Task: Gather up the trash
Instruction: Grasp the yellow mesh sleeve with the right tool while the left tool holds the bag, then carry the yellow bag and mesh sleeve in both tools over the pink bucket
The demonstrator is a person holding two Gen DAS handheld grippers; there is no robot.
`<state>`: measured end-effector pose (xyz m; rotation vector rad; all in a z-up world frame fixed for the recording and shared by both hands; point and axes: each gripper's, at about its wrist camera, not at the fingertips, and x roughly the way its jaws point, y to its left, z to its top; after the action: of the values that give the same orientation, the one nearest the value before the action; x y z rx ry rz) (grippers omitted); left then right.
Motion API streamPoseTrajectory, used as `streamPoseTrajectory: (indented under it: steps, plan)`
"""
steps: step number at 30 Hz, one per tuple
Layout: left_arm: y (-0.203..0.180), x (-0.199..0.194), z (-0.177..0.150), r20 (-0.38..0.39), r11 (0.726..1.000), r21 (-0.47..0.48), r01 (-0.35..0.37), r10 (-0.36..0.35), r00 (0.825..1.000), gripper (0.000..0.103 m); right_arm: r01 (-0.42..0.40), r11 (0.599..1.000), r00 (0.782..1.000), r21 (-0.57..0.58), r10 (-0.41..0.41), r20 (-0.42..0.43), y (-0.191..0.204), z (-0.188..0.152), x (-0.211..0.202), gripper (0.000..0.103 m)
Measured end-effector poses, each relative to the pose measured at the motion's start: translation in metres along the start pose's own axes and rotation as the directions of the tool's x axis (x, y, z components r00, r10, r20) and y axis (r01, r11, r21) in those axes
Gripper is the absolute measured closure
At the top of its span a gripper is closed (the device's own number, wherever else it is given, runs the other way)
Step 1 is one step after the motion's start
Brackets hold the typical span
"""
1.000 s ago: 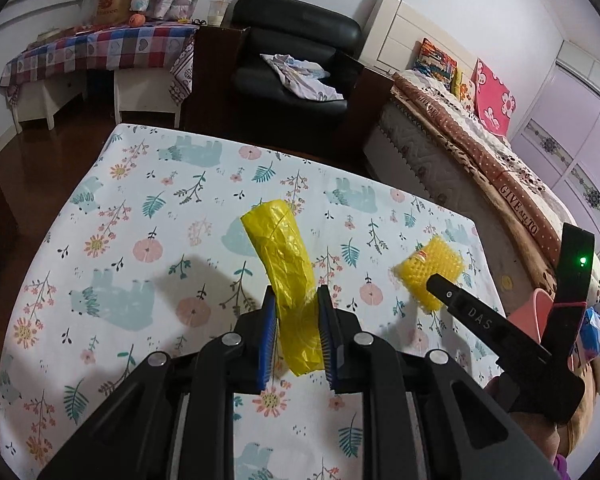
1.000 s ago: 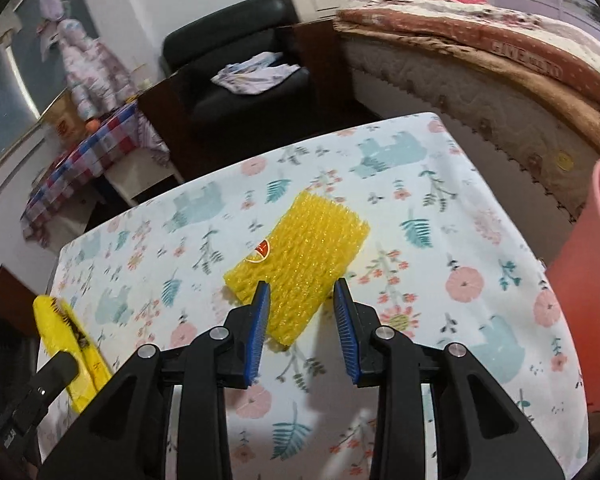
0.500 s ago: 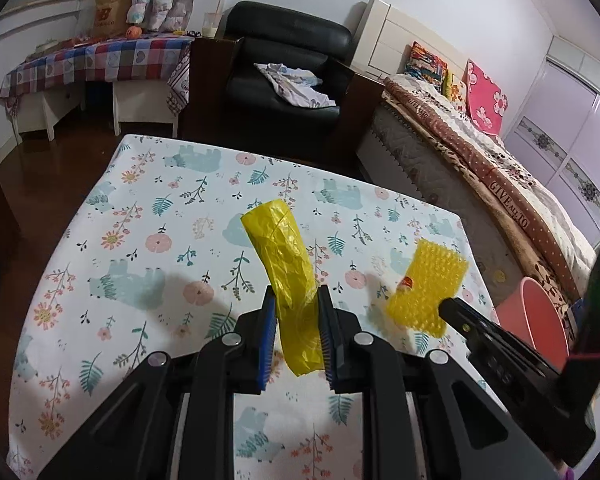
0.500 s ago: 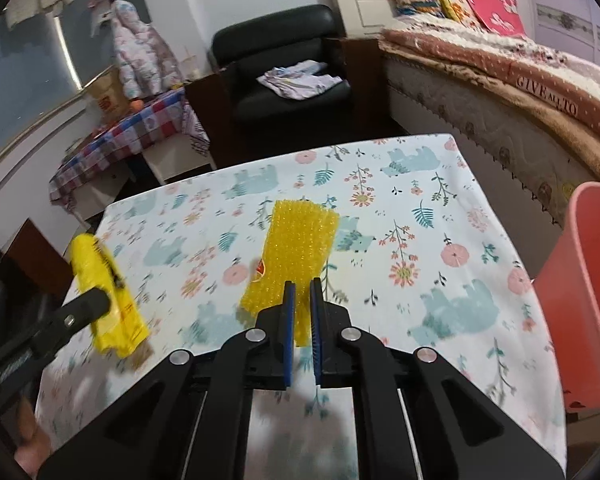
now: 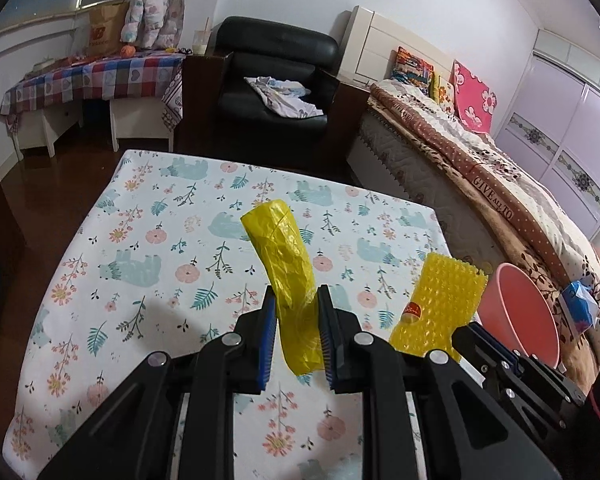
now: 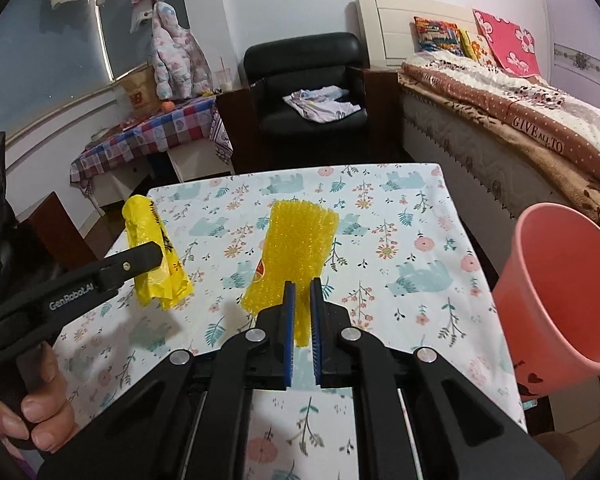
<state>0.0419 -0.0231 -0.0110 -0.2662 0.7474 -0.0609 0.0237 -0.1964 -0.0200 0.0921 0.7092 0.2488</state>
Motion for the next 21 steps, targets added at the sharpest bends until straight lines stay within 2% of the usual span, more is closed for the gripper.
streamPoseTrajectory:
  steps: [8, 21]
  plan:
    - [-0.022, -0.020, -0.007, 0.033, 0.999, 0.038, -0.020, 0.019, 0.999, 0.084, -0.005, 1.000, 1.000, 0.010, 0.005, 0.018, -0.005, -0.008, -0.021, 0.096]
    - [-0.046, -0.030, -0.014, 0.048, 0.996, 0.082, -0.028, 0.024, 0.999, 0.084, 0.010, 1.000, 0.998, 0.010, -0.011, 0.056, -0.015, -0.014, -0.046, 0.096]
